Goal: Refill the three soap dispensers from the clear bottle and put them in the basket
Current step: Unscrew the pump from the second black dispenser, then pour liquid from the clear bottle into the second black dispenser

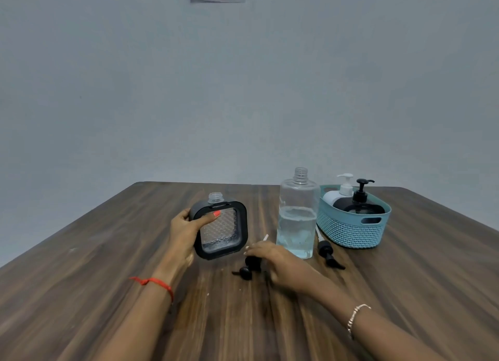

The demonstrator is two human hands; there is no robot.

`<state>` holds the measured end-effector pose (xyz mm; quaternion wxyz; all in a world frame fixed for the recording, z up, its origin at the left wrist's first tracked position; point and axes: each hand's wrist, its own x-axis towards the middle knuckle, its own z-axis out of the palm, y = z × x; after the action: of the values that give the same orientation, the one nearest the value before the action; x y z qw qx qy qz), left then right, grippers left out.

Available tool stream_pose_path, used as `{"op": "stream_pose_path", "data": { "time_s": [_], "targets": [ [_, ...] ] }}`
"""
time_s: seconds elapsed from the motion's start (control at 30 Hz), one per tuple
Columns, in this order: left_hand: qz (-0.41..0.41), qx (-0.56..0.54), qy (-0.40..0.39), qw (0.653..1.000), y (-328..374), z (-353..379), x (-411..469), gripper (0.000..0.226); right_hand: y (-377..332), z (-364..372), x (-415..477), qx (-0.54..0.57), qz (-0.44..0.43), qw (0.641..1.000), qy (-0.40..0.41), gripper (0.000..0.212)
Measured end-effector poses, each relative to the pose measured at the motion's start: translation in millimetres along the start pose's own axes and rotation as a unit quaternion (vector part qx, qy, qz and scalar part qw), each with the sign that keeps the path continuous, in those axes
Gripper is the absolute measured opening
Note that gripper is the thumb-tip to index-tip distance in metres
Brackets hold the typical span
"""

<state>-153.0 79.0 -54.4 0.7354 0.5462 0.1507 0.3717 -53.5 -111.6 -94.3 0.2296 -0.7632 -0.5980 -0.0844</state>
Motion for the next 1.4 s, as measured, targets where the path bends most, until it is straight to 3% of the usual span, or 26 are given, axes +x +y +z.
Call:
{"op": "stream_pose_path", "data": {
  "time_s": [0.2,0.33,0.4,0.53,0.6,0.8,0.93,1.07,1.17,1.4],
  "targets": [
    [-0.011,-0.013,-0.008,1.000,0,6,2,0.017,-4,-19,-2,0.057,0.029,0.973,0.220,0.038],
    [-0.010,-0.017,-0.013,1.000,0,9,1,0.012,-6,-38,-2,0.066,0.069,0.890,0.445,0.029],
    [-0.006,-0.013,-0.015,1.000,1,10,1,0.014,-2,-48,-2,0.102,0.112,0.860,0.486,0.041],
    [0.014,0.020,-0.015,1.000,4,13,-1,0.030,15,-62,0,0.238,0.234,0.857,0.393,0.085],
    [0.018,0.035,-0.015,0.999,6,17,-2,0.036,24,-62,2,0.306,0.258,0.844,0.357,0.095],
    [0.027,0.067,-0.028,0.997,11,24,-3,0.034,36,-59,6,0.331,0.236,0.854,0.325,0.082],
    [0.038,0.084,-0.042,0.995,13,28,-5,0.033,35,-54,8,0.354,0.229,0.836,0.353,0.074],
    [0.046,0.121,-0.048,0.990,11,32,-8,0.036,36,-54,14,0.291,0.250,0.843,0.377,0.069],
    [0.063,0.145,-0.031,0.987,9,34,-10,0.039,25,-59,21,0.191,0.253,0.870,0.378,0.073],
    [0.104,0.201,0.018,0.974,14,43,-16,0.041,2,-98,29,0.010,0.177,0.929,0.325,0.082]
  ]
}}
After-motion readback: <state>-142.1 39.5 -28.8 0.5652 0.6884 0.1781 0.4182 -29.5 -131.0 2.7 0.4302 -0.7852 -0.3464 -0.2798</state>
